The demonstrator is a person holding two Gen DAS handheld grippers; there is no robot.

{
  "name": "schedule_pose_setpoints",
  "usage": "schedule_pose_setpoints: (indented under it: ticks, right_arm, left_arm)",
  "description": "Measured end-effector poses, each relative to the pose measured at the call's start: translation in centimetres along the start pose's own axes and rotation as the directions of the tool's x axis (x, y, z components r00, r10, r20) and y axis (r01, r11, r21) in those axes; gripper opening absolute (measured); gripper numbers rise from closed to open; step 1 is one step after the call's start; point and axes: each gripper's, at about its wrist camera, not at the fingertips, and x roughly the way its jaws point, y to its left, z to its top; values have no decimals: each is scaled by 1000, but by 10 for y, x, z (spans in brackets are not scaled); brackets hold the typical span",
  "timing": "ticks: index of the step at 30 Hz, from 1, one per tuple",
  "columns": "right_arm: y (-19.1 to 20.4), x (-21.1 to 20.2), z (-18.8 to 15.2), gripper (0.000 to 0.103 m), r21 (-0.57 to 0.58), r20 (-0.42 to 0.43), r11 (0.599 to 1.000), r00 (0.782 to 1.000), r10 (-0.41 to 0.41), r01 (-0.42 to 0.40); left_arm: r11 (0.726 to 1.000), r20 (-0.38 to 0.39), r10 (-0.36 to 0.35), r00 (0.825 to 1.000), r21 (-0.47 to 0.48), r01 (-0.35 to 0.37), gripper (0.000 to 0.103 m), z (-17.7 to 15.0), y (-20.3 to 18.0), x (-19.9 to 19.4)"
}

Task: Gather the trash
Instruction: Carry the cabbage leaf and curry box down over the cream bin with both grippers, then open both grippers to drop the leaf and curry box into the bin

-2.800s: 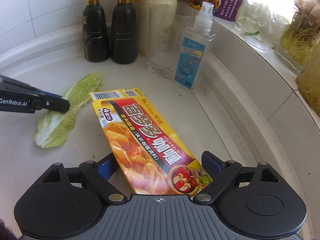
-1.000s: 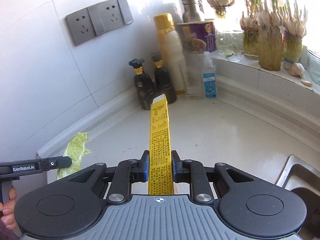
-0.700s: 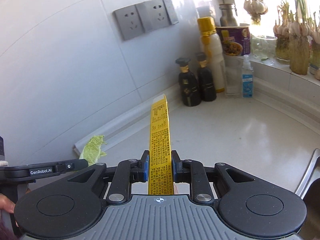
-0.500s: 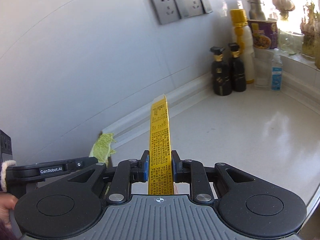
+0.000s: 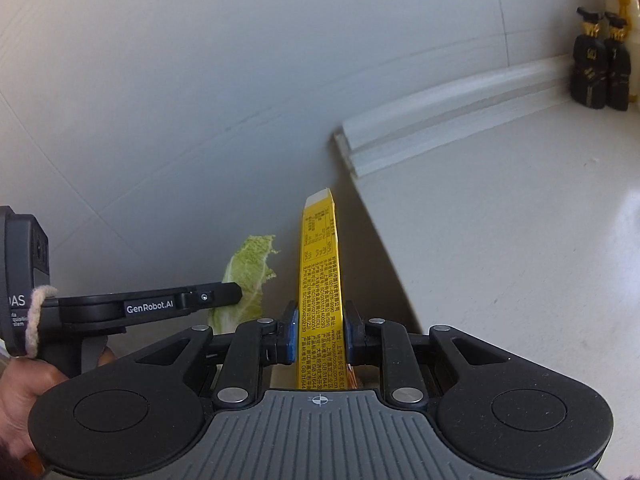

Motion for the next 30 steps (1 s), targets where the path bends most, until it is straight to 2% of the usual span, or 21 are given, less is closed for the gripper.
schedule_pose_setpoints:
  ticks: [10,21,26,30]
  right_arm:
    - [15,65,-49,21,20,-156,1000,988,-17,20]
    - [9,119,-88,21,66,-257,997,966,-13,31]
    - [2,151,-112,21,83,-327,995,944,-31,61]
    - [-3,180,-124,21,94,-371,993,928,-36,76]
  left_arm:
    - [996,-110,66,992,-58,-73,3,-47,53,22]
    - [988,-217,118,969,-76,-137,3,-84,81,65]
    - [979,-262,155,953,-87,-183,3,-96,94,86]
    - [977,-290,157,944,-91,-190,3,-102,103,101]
